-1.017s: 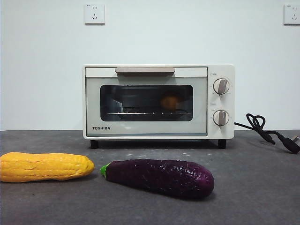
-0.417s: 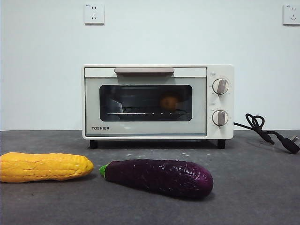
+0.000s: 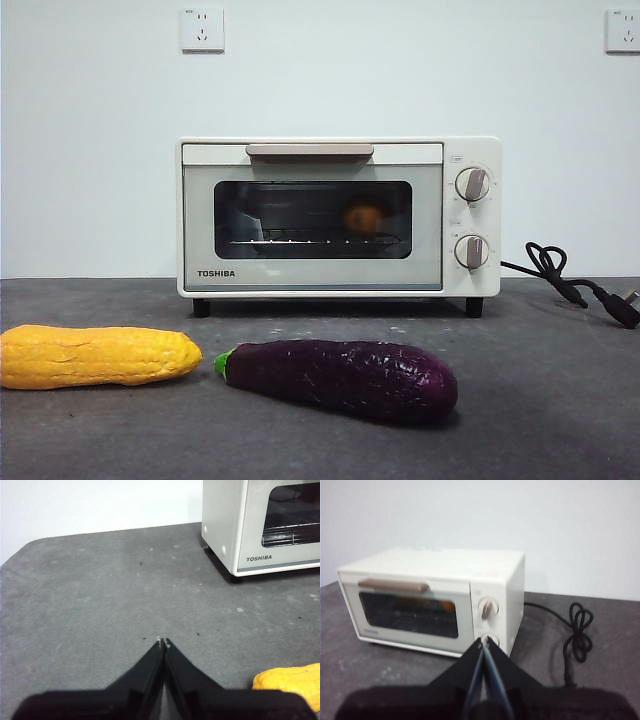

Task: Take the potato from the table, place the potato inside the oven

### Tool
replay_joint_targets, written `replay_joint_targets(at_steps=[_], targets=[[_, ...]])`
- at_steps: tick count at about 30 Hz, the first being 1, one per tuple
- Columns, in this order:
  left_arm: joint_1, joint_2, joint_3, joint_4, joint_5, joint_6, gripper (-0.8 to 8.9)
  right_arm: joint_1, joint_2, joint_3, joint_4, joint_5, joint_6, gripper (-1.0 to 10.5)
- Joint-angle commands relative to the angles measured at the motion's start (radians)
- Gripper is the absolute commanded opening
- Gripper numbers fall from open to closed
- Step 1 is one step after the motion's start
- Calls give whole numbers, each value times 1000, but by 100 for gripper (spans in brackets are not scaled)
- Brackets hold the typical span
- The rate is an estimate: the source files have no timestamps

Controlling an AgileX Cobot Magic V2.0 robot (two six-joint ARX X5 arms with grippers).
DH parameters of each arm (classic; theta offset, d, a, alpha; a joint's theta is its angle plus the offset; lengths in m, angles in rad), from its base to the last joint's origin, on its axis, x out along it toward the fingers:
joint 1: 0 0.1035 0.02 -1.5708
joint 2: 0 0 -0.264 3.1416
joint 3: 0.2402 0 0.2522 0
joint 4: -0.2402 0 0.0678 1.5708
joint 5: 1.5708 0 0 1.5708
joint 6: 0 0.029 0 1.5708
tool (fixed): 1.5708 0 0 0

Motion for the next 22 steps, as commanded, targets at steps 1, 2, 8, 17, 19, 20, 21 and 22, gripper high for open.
replay_joint_targets(at_steps=[1, 2, 8, 17, 19, 20, 21, 22], targets=[[2, -2, -12, -4, -2, -10, -4, -2, -64, -129, 46, 3, 2, 1], [2, -2, -12, -4, -3, -10, -4, -2, -87, -165, 48, 3, 3, 1], [2, -2, -12, -4, -2, -10, -4, -2, -190, -302, 47, 4, 31, 1], [2, -2, -12, -4, -2, -10, -4, 3, -241, -388, 12, 5, 62, 1], [2, -2, -12, -4, -2, -10, -4, 5, -241, -388, 14, 5, 62, 1], [2, -2, -12, -4, -2, -10, -4, 5, -241, -388, 14, 7, 62, 1], [2, -2, -12, -4, -2, -10, -4, 5, -241, -388, 14, 7, 62, 1], [2, -2, -12, -4, -2, -10, -4, 5, -241, -388, 14, 6, 64, 1]])
